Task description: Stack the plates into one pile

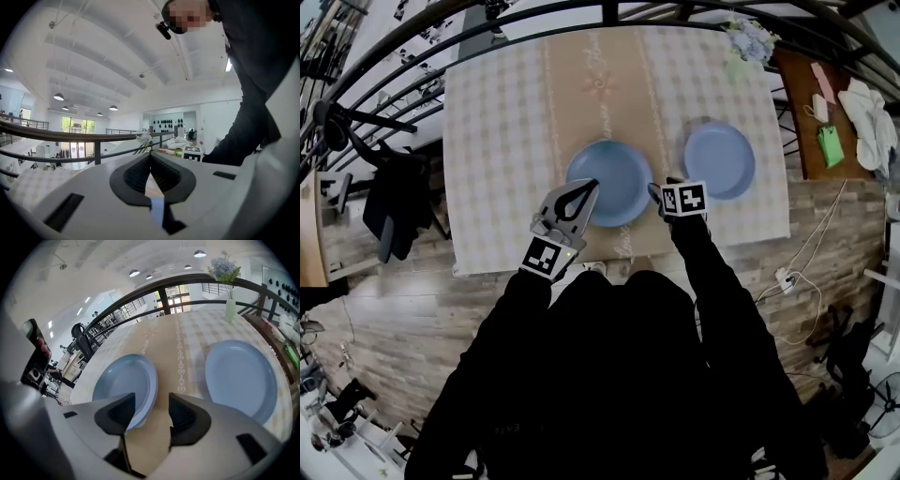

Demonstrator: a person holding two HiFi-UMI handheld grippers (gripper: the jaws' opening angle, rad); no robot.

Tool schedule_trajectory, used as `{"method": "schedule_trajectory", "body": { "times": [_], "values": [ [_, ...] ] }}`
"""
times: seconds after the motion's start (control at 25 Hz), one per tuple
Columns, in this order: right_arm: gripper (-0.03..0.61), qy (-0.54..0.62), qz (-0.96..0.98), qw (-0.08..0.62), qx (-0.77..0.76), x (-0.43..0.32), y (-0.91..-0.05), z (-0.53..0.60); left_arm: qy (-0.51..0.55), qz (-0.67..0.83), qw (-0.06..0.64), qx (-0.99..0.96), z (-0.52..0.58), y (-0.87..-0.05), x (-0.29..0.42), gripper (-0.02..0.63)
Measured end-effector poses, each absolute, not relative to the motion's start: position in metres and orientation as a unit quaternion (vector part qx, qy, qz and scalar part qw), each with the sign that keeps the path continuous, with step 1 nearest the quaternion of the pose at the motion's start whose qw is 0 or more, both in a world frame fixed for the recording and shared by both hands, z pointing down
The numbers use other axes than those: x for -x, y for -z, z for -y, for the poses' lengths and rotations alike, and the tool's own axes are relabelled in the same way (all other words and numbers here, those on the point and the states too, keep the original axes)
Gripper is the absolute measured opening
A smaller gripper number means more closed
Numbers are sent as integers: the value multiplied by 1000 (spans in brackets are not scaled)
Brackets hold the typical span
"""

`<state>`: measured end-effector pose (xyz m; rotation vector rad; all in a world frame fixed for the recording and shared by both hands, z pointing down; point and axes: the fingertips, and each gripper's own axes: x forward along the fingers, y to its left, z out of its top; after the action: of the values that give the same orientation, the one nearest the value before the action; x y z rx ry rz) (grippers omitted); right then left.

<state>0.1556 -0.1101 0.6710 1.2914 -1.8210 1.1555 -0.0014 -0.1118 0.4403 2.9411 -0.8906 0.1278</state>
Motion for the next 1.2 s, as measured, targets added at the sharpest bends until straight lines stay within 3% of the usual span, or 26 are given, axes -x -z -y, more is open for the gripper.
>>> {"method": "schedule_trajectory", "body": {
  "times": [0.36, 0.76, 1.2],
  "values": [
    [229, -397, 696, 275, -532, -205, -632, 97, -52, 243, 33, -968, 115, -440, -41, 18],
    [218, -328, 662, 236, -631, -320, -593, 98, -39, 187, 17, -981, 124, -430, -111, 18],
    [216, -351, 607, 221, -678, -424, -618, 89, -37, 129, 22, -991, 118, -429, -205, 18]
  ]
}}
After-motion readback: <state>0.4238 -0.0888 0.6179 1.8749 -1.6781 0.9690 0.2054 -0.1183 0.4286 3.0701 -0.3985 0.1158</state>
